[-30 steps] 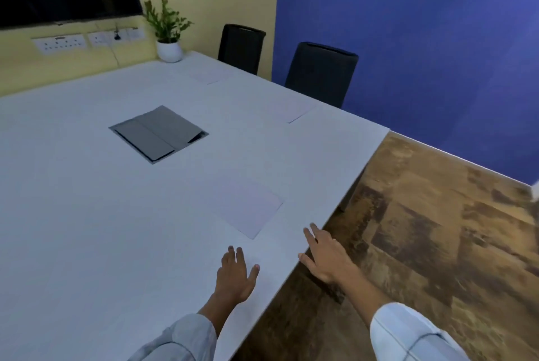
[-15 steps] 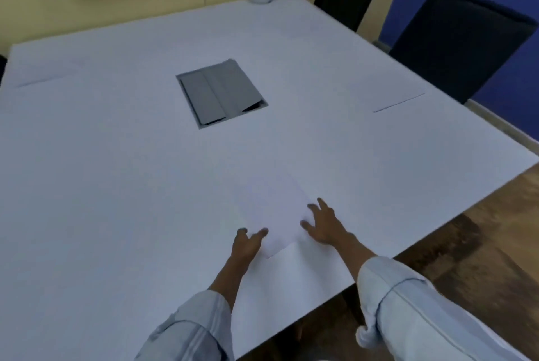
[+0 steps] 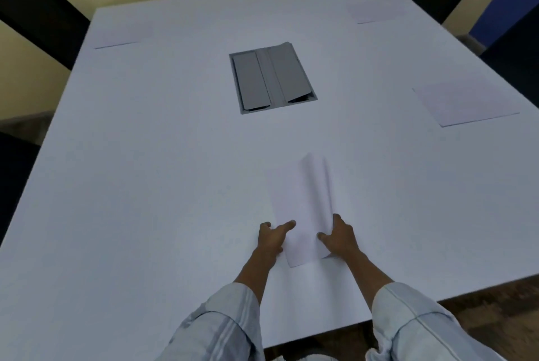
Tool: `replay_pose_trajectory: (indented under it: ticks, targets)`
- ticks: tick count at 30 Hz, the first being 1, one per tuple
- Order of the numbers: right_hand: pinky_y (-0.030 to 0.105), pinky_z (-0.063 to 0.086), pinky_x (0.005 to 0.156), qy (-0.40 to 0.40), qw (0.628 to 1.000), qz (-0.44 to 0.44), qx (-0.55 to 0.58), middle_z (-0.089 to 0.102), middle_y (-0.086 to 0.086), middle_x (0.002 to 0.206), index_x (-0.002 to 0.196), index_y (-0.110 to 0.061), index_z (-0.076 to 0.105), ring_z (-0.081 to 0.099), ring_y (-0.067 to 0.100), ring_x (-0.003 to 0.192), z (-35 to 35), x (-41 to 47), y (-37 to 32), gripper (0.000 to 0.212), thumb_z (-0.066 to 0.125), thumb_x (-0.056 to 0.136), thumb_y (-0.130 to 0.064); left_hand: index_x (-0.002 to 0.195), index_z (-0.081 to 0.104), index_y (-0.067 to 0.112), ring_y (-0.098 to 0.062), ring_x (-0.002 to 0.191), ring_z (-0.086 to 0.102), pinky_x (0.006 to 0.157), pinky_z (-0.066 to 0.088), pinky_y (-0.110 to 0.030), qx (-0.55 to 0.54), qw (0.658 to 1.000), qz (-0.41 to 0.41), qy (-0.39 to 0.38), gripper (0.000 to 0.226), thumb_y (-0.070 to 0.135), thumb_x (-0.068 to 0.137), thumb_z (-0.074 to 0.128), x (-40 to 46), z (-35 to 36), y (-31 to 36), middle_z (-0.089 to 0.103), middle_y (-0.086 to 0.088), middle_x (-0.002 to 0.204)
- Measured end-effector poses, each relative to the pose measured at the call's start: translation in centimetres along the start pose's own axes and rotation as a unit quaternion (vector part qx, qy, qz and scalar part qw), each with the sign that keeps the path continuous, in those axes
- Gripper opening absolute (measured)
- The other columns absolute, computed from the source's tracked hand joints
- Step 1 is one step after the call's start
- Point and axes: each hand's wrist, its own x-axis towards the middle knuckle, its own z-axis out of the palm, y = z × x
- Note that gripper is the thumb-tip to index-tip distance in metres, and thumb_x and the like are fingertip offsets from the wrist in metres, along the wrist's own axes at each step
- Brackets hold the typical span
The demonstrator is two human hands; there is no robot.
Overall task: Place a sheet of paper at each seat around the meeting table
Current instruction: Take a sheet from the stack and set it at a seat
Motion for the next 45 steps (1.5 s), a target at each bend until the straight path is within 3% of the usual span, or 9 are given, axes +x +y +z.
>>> replay_pose_trajectory:
  ticks: [5, 8, 10, 13, 19, 24, 30, 36, 45]
  targets:
    - [0.040, 0.055, 0.087, -0.071, 0.964, -0.017, 0.256, 0.069, 0.011, 0.120, 0.124, -0.016, 0.060, 0.067, 0.027, 0.104, -0.3, -2.8, -2.3, 0.037, 0.070, 0.088, -0.013, 0.145, 0.030, 0.006, -0.032, 0.131, 0.047, 0.106, 0.044, -0.044, 0.057, 0.997, 0.022, 0.046, 0.096, 0.045, 0.072, 0.080, -0.8, -2.3, -0.9, 0.041, -0.014, 0.148]
    - [0.039, 0.059, 0.074, -0.142, 0.926, -0.017, 0.350, 0.071, 0.008, 0.113, 0.124, -0.017, 0.059, 0.069, 0.027, 0.101, -0.5, -5.0, -4.5, 0.039, 0.071, 0.087, -0.008, 0.134, 0.045, 0.005, -0.032, 0.115, 0.061, 0.097, 0.052, -0.045, -0.017, 0.999, 0.011, 0.050, 0.095, 0.049, 0.060, 0.085, -1.7, -5.1, -0.9, 0.057, -0.012, 0.133]
    - [0.039, 0.060, 0.073, -0.168, 0.912, -0.026, 0.374, 0.071, 0.008, 0.114, 0.123, -0.018, 0.059, 0.069, 0.029, 0.103, -0.3, -6.4, -5.9, 0.042, 0.074, 0.085, -0.008, 0.120, 0.058, 0.002, -0.030, 0.097, 0.069, 0.083, 0.058, -0.041, -0.090, 0.995, 0.025, 0.028, 0.065, 0.034, 0.069, 0.084, -2.8, -7.4, -0.6, 0.069, -0.013, 0.117]
    - [0.038, 0.060, 0.075, -0.193, 0.913, -0.064, 0.354, 0.072, 0.010, 0.114, 0.122, -0.015, 0.059, 0.071, 0.030, 0.102, 0.6, -8.6, -8.0, 0.055, 0.084, 0.073, -0.016, 0.113, 0.065, 0.004, -0.028, 0.092, 0.070, 0.074, 0.057, -0.035, -0.114, 0.989, 0.094, 0.019, 0.029, 0.007, 0.085, 0.070, -5.0, -11.6, 0.3, 0.072, -0.014, 0.110]
    - [0.045, 0.058, 0.088, -0.221, 0.904, -0.159, 0.330, 0.074, 0.008, 0.116, 0.122, -0.013, 0.065, 0.072, 0.026, 0.105, 3.8, -13.2, -16.6, 0.055, 0.086, 0.073, -0.027, 0.113, 0.065, 0.011, -0.026, 0.099, 0.068, 0.091, 0.055, -0.041, -0.056, 0.964, 0.244, 0.092, 0.027, 0.002, 0.087, 0.065, -9.9, -25.4, 1.8, 0.070, -0.011, 0.114]
    - [0.040, 0.060, 0.081, -0.223, 0.884, -0.248, 0.327, 0.073, 0.013, 0.117, 0.121, -0.014, 0.061, 0.073, 0.025, 0.102, 9.2, -17.9, -28.4, 0.035, 0.072, 0.088, -0.015, 0.111, 0.063, 0.013, -0.026, 0.101, 0.066, 0.082, 0.053, -0.031, 0.022, 0.930, 0.326, 0.167, 0.024, 0.006, 0.088, 0.064, -15.9, -40.2, 1.4, 0.069, -0.007, 0.111]
    - [0.042, 0.062, 0.075, -0.196, 0.844, -0.402, 0.297, 0.059, -0.011, 0.124, 0.148, -0.041, 0.033, 0.075, 0.024, 0.087, 16.6, -26.1, -40.5, 0.082, 0.077, 0.085, -0.013, 0.119, 0.041, 0.026, -0.017, 0.099, 0.062, 0.083, 0.053, -0.033, 0.024, 0.870, 0.376, 0.317, 0.047, 0.009, 0.085, 0.068, -23.9, -54.1, -0.9, 0.062, 0.001, 0.108]
    - [0.043, 0.063, 0.076, -0.230, 0.805, -0.502, 0.219, 0.065, -0.007, 0.130, 0.118, -0.035, 0.068, 0.073, 0.032, 0.082, 24.2, -31.5, -49.4, 0.041, 0.074, 0.086, -0.011, 0.098, 0.068, 0.015, -0.014, 0.100, 0.066, 0.091, 0.056, -0.039, -0.002, 0.825, 0.402, 0.397, 0.021, -0.001, 0.084, 0.066, -28.4, -65.2, -3.4, 0.069, 0.004, 0.103]
    - [0.021, 0.060, 0.076, -0.195, 0.780, -0.561, 0.198, 0.070, -0.008, 0.115, 0.122, -0.021, 0.069, 0.071, 0.006, 0.092, 35.6, -35.6, -63.0, 0.040, 0.078, 0.083, -0.014, 0.098, 0.072, 0.033, -0.019, 0.104, 0.066, 0.085, 0.060, -0.040, 0.004, 0.819, 0.423, 0.387, 0.025, 0.012, 0.082, 0.074, -27.8, -83.2, -2.3, 0.068, 0.006, 0.115]
